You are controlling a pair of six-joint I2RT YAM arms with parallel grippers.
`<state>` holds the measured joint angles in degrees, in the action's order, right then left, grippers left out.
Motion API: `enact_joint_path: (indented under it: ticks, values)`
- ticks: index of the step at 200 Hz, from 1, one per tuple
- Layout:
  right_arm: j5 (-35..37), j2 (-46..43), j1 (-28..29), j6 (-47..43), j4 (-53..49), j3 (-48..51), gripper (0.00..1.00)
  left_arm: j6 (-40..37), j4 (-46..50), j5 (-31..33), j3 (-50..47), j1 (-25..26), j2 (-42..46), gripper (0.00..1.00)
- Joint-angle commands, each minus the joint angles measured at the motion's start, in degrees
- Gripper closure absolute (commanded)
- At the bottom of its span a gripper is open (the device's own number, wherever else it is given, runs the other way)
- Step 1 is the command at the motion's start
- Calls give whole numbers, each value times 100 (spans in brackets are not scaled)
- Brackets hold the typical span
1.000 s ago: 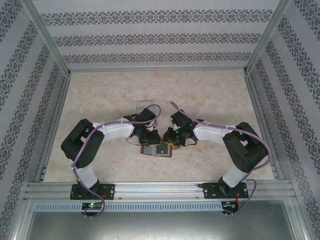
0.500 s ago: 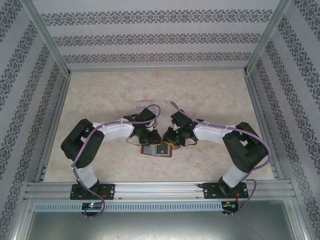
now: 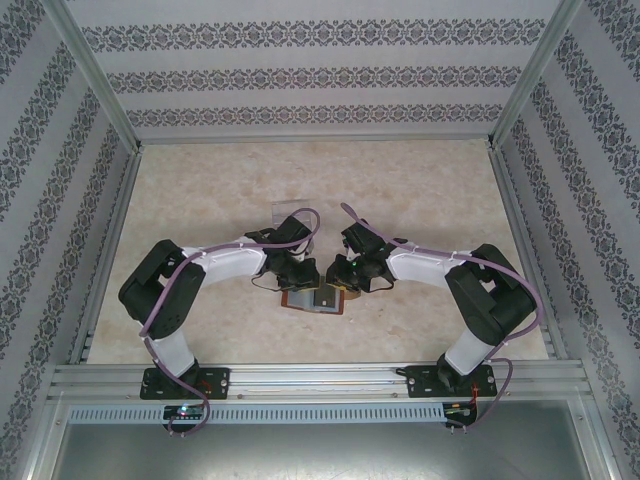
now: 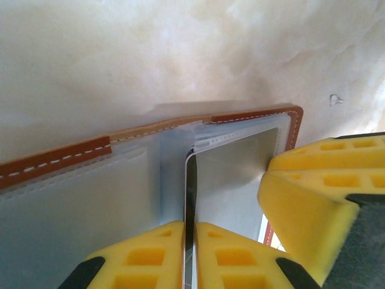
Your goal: Take the credit cards out of the card holder
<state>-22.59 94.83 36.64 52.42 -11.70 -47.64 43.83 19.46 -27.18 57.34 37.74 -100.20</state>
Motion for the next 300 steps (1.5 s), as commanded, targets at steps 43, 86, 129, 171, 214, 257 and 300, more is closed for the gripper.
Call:
enact_joint_path:
  ticks: [43,86,129,171,214,257,300]
  values:
    - [22,31,79,21,-122,-61,75,-54,129,124,78,-65,216,84]
    - [18,27,80,21,-130,-70,75,222,-451,-336,-96,-65,37,83]
    - [22,29,73,5,-152,-83,75,122,-319,-230,-118,-66,-103,83]
    - [28,21,72,4,-158,-88,75,9,-197,-113,-92,-70,-194,83]
    - [116,-30,76,-31,-252,-70,70,-62,-35,37,-68,-68,-180,83]
    - [317,-44,78,-120,-477,-105,65,-169,210,235,-26,-67,-97,83]
    - [470,-42,75,-201,-672,-149,62,-230,369,350,-9,-66,-25,80]
